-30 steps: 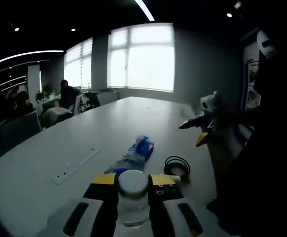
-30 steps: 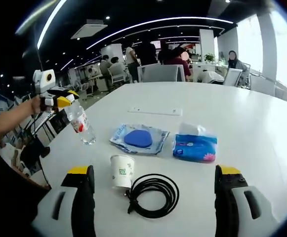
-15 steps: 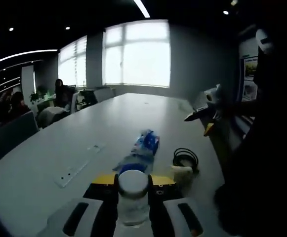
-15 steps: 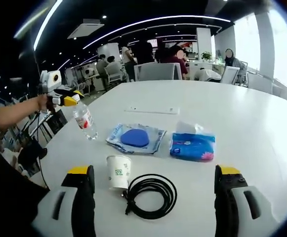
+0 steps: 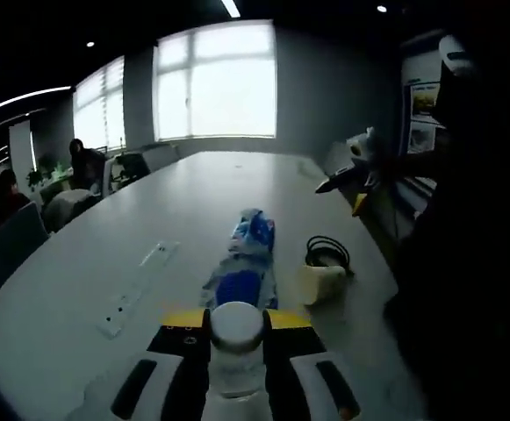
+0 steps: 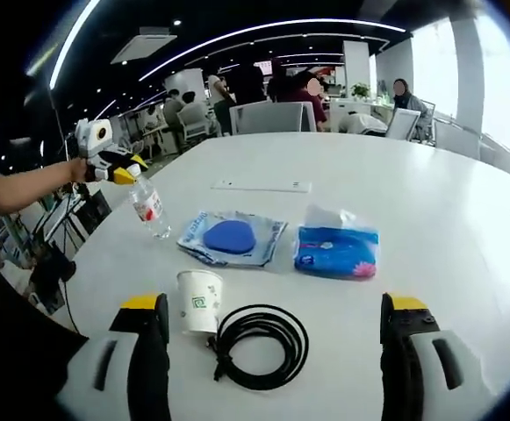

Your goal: Arrange the tabletop items into an orderly group along one side of the table until the central work area is clear of visible clutter.

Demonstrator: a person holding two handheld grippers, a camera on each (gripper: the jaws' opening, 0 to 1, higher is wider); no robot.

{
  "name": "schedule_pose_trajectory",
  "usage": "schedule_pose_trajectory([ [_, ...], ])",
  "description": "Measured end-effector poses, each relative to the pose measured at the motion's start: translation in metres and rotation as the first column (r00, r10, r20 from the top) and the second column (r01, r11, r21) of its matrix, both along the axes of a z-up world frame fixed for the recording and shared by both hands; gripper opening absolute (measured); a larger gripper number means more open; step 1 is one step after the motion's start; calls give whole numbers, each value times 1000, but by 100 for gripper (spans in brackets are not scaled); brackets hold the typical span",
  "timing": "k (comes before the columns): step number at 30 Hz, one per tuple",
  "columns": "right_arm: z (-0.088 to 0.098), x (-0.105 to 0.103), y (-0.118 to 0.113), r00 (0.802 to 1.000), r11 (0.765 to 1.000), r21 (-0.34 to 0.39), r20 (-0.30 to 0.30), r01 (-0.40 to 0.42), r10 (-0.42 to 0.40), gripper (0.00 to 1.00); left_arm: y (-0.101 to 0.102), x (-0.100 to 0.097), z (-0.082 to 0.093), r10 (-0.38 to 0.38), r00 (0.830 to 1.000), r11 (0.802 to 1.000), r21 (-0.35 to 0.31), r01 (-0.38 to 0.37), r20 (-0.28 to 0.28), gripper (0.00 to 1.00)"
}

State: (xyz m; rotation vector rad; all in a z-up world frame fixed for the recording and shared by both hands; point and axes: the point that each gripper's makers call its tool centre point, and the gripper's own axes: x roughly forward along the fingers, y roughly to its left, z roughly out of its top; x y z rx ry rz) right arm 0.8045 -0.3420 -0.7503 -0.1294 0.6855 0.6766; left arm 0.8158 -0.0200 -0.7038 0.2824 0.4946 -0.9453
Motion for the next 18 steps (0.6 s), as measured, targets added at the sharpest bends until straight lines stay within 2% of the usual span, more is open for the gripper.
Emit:
schedule_pose_trajectory([
  [7, -6, -1, 4, 1000, 1000, -20, -18, -1, 0, 97, 0, 3, -2, -118, 993, 993, 26, 119, -17, 19],
  [18, -11, -4, 6, 1000, 999, -42, -31, 3, -4, 97, 5, 9, -13, -219, 975, 974, 42, 221, -48, 19],
])
